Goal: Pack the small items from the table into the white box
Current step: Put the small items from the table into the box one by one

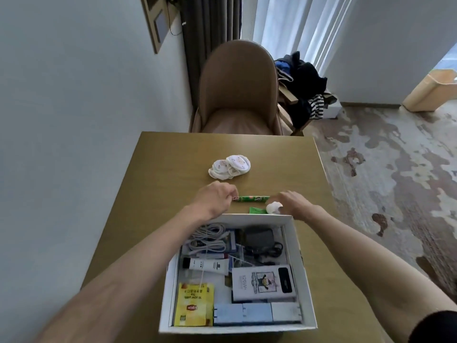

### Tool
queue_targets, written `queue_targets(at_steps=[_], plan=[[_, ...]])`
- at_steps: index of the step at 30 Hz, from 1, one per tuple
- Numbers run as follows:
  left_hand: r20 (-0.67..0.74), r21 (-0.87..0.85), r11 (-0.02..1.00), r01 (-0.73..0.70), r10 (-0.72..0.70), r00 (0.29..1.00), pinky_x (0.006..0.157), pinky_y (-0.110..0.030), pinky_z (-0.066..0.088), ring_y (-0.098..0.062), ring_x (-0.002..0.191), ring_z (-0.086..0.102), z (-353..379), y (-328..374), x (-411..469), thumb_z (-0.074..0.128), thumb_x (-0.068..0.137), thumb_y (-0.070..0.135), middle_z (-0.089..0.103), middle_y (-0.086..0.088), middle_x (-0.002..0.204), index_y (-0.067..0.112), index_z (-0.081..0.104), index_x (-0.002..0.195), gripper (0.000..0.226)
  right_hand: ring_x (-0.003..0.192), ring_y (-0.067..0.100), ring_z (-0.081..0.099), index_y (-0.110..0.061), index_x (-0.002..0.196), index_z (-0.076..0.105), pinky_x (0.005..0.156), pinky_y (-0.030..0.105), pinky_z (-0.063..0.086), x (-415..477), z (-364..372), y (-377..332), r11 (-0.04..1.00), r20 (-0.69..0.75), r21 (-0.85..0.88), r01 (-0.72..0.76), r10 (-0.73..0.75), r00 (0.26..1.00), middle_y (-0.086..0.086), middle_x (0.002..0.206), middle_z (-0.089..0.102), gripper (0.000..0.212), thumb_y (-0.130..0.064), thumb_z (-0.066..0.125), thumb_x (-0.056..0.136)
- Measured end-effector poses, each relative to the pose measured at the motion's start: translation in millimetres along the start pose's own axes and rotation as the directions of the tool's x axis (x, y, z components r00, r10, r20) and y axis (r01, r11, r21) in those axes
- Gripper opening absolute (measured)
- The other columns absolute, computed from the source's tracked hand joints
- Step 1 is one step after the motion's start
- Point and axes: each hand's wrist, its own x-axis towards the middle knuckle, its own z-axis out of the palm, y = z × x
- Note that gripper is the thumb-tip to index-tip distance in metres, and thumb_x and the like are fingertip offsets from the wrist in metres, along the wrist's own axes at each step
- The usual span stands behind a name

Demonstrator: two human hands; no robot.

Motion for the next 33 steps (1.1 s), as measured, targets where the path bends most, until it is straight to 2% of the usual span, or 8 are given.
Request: queue_targets(at_steps=[5,11,16,19,23,27,30,33], plan=[[0.194,0.124,0.992,0.026,-0.05,0.98,0.088,-0.035,0.046,-0.022,0.112,0.056,17,-5,38,0.038,0.095,0.018,0.061,0.0,0.124,0.025,0.06,0.116,0.032,0.119,0.022,0.049,-0.023,0.124,0.061,0.094,0.033,0.044,10,14,8,0.975,0.024,-0.194,0.106,-0.103,0.994,0.002,0.132,0.058,0.033,-0.021,0.053,0.092],[0.327,0.269,0.963,-0.018,-0.074,0.942,0.087,-0.04,0.042,-0.028,0.117,0.048,54,-1,76,0.034,0.093,0.011,0.051,-0.007,0.128,0.014,0.048,0.126,0.036,0.12,0.024,0.044,-0.024,0.135,0.05,0.096,0.034,0.042,2,32,30,0.977,-0.069,-0.203,0.056,-0.071,0.995,0.006,0.13,0.055,0.039,-0.025,0.052,0.096],[0.331,0.455,0.885,-0.105,-0.058,0.942,0.074,-0.036,0.038,-0.027,0.116,0.049,77,9,98,0.043,0.096,0.015,0.053,-0.007,0.126,0.014,0.046,0.123,0.028,0.101,0.028,0.059,-0.017,0.111,0.062,0.078,0.027,0.041,-25,38,42,0.988,-0.168,0.109,-0.111,0.129,0.977,0.007,0.109,0.059,0.023,-0.016,0.057,0.088],[0.337,0.515,0.848,-0.127,-0.064,0.939,0.072,-0.035,0.036,-0.028,0.115,0.052,86,11,102,0.045,0.096,0.012,0.053,-0.007,0.124,0.014,0.048,0.121,0.026,0.094,0.028,0.06,-0.015,0.115,0.062,0.077,0.028,0.043,-48,36,46,0.954,-0.261,0.26,-0.148,0.217,0.941,0.006,0.108,0.058,0.035,-0.017,0.068,0.081],[0.375,0.439,0.89,-0.122,-0.058,0.925,0.073,-0.038,0.039,-0.033,0.107,0.055,82,10,99,0.04,0.092,0.004,0.054,-0.013,0.117,0.011,0.049,0.11,0.022,0.098,0.028,0.06,-0.012,0.125,0.058,0.079,0.031,0.045,-75,22,44,0.948,-0.407,0.299,-0.111,0.232,0.884,0.009,0.116,0.059,0.048,-0.017,0.072,0.079],[0.315,0.296,0.954,-0.044,-0.054,0.947,0.083,-0.043,0.046,-0.034,0.104,0.054,60,15,81,0.044,0.092,0.013,0.051,-0.013,0.115,0.009,0.051,0.109,0.019,0.099,0.023,0.06,-0.014,0.129,0.057,0.08,0.028,0.044,-95,-1,30,0.929,-0.546,0.37,-0.023,0.238,0.803,0.006,0.121,0.059,0.056,-0.019,0.075,0.075],[0.198,0.201,0.979,0.018,-0.059,0.978,0.087,-0.046,0.046,-0.034,0.101,0.056,35,26,55,0.047,0.091,0.013,0.053,-0.011,0.115,0.011,0.053,0.108,0.018,0.099,0.02,0.06,-0.017,0.127,0.057,0.084,0.036,0.052,-109,-13,9,0.9,-0.547,0.422,0.106,0.159,0.822,0.002,0.119,0.059,0.058,-0.022,0.077,0.073],[0.066,0.101,0.994,0.045,-0.051,0.996,0.079,-0.043,0.048,-0.032,0.091,0.058,10,34,18,0.048,0.092,0.014,0.06,-0.013,0.108,0.012,0.051,0.106,0.014,0.099,0.016,0.06,-0.018,0.126,0.057,0.087,0.041,0.054,-121,-16,-18,0.874,-0.529,0.429,0.229,0.037,0.848,-0.002,0.117,0.059,0.057,-0.025,0.078,0.072]])
